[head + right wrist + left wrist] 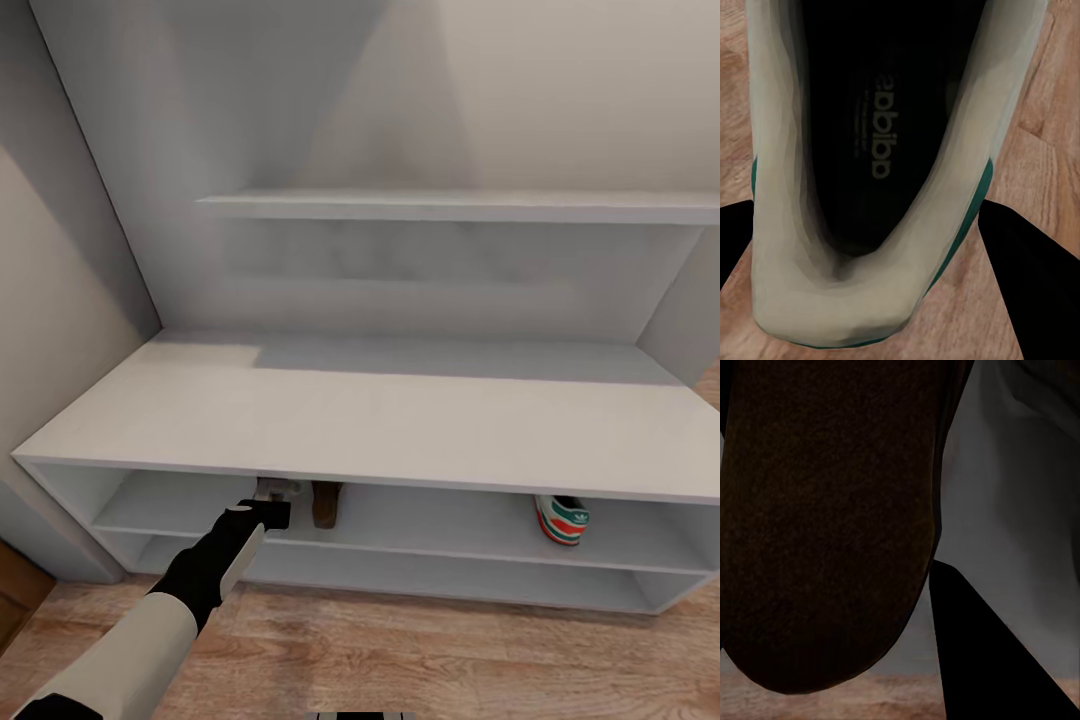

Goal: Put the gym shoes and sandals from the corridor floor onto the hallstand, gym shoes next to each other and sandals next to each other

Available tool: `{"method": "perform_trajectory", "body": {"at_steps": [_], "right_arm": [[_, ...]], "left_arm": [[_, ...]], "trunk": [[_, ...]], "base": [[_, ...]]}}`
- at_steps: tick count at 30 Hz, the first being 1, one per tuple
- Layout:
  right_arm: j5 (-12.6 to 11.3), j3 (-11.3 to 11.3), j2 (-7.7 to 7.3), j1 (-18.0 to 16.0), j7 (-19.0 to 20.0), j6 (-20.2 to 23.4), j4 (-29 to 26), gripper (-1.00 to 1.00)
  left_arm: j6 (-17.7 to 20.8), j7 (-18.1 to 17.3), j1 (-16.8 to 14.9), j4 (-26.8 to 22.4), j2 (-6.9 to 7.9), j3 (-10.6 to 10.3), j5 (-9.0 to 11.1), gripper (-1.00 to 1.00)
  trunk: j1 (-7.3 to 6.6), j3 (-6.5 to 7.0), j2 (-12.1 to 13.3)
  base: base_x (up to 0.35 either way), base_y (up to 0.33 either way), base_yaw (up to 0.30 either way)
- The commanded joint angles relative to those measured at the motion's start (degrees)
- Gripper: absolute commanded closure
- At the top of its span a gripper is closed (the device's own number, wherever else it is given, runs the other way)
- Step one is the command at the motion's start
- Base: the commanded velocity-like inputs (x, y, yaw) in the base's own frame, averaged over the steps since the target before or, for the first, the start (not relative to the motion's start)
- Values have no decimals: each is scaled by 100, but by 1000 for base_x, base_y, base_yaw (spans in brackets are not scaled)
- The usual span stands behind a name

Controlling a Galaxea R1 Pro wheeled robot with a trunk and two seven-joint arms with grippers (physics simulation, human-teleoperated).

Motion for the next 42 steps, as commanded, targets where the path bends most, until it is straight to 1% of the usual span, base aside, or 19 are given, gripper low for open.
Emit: {"method": "perform_trajectory", "body": {"at_steps": [1,12,35,36,42], "right_arm": [[-58,23,-1,-1,-14,-16,-4,100],[-57,23,-1,-2,-14,-16,-3,100],[-58,23,-1,1,-14,-16,-5,100],[-58,23,-1,1,-14,-16,-5,100],[-58,23,-1,-3,-14,-16,-4,100]], "left_arm": [[30,33,-3,-9,4,-23,39,100],[30,20,-3,-9,-2,-23,40,100],[30,8,-3,-9,-7,-23,51,100],[35,8,-3,-7,-7,-23,54,-100],[43,5,-3,-7,-6,-23,50,-100]], "trunk": [[-1,-5,-2],[-1,-5,-2],[-1,-5,-2],[-1,-5,-2],[-1,-5,-2]], "base": [[27,0,0],[77,0,0],[26,0,0],[0,0,0],[0,0,0]]}}
